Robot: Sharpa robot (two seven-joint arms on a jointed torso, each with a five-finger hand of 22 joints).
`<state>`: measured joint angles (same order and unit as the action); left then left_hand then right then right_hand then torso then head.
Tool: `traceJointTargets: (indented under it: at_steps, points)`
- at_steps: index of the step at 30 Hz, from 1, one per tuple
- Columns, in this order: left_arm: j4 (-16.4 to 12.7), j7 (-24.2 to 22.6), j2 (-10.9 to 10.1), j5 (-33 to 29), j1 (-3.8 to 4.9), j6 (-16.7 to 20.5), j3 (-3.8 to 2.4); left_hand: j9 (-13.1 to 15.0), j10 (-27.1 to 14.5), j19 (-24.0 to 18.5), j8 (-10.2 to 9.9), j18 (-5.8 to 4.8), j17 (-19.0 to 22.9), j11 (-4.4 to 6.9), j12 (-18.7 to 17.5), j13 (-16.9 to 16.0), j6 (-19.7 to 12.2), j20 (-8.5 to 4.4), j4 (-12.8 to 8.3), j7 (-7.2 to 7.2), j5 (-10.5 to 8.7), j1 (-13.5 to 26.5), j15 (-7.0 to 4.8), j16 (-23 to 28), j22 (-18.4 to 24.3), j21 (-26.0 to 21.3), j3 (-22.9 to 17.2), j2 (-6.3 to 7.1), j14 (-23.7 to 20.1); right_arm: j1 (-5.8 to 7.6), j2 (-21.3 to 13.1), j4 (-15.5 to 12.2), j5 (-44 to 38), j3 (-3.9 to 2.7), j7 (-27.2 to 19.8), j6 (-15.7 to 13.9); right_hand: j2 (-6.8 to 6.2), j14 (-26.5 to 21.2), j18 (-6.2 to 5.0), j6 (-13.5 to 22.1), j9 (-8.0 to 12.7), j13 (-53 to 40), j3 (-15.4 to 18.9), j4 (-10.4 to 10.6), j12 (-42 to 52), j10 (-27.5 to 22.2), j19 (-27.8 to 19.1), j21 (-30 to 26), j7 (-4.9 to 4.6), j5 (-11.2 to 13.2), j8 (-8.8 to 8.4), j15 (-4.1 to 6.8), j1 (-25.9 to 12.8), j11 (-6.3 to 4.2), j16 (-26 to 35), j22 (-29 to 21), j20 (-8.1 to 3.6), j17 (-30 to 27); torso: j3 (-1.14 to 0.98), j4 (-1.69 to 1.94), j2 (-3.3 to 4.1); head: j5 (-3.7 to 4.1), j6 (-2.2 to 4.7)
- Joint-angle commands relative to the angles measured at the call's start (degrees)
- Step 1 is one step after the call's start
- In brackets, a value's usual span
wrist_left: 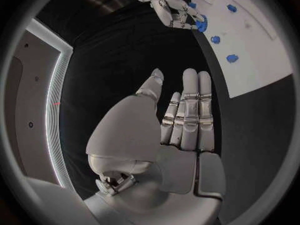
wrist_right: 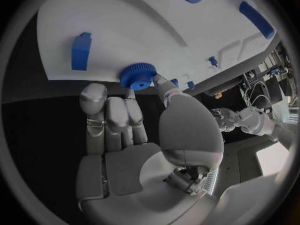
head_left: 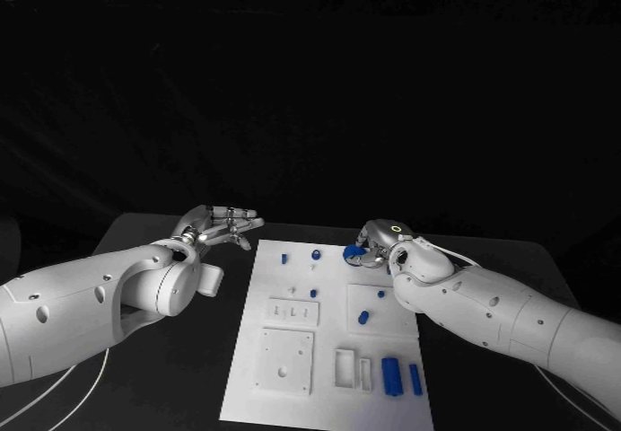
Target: Assemble the parts on the task board
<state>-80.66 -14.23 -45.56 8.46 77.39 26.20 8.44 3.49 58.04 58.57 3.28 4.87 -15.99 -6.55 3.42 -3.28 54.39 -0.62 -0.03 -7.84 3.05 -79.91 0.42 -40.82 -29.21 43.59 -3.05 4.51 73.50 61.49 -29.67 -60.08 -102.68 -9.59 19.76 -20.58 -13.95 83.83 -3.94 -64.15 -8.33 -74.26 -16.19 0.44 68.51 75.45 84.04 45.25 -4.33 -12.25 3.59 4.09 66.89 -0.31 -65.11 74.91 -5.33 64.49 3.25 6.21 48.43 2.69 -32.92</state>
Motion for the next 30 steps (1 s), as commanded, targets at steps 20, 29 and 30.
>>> traceJointTargets:
  at_steps: [20, 29, 30]
  points:
    - [-0.02, 0.42, 0.01, 0.21, 0.06, -1.1, -0.03, 0.02, -0.43, -0.04, 0.18, 0.36, -0.05, 0.13, 0.03, -0.07, -0.65, 0.02, 0.22, -0.1, 0.14, 0.24, -0.1, -0.38, -0.09, 0.1, -0.22, -0.49, -0.08, -0.27, -0.73, -0.43, 2.28, 0.29, -1.97, 2.81, 3.32, -0.28, -0.04, -2.71, 1.63, -0.08, -13.58, -10.66, 0.16, -0.25, 2.74, 0.94, 0.02, -12.76, 0.01, 0.12, -1.07, -0.64, 0.23, 5.53, -0.18, 0.2, -0.08, -0.06, -0.09, -0.21, -0.43]
    - [-0.06, 0.62, -0.09, 0.21, 0.06, -1.15, -0.03, 0.02, -0.43, -0.04, 0.18, 0.36, -0.05, 0.13, 0.03, -0.07, -0.65, 0.02, 0.22, -0.1, 0.14, 0.24, -0.1, -0.38, -0.09, 0.1, -0.22, -0.49, -0.08, -0.29, -1.18, -1.68, 1.85, 0.29, -2.02, 1.12, 3.45, -0.27, -0.07, -3.15, 1.56, -0.12, -13.08, -10.98, 0.25, -0.11, 2.76, 1.24, 0.19, -12.2, 0.03, 0.24, -1.45, -0.73, 0.24, 5.55, -0.28, 0.33, -0.05, -0.07, -0.11, -0.3, -0.41]
    - [-0.06, 0.63, -0.1, 0.21, 0.06, -1.14, -0.03, 0.02, -0.49, -0.05, 0.18, 0.36, -0.05, 0.11, 0.03, -0.07, -0.75, 0.03, 0.24, -0.12, 0.14, 0.24, -0.08, -0.38, -0.1, 0.08, -0.23, -0.44, -0.09, -0.29, -1.27, -1.94, 1.65, 0.29, -2.0, 0.89, 3.4, -0.26, -0.07, -3.19, 1.55, -0.12, -13.0, -10.94, 0.26, -0.09, 2.77, 1.27, 0.21, -12.19, 0.02, 0.25, -1.46, -0.75, 0.24, 5.55, -0.29, 0.33, -0.03, -0.06, -0.11, -0.3, -0.38]
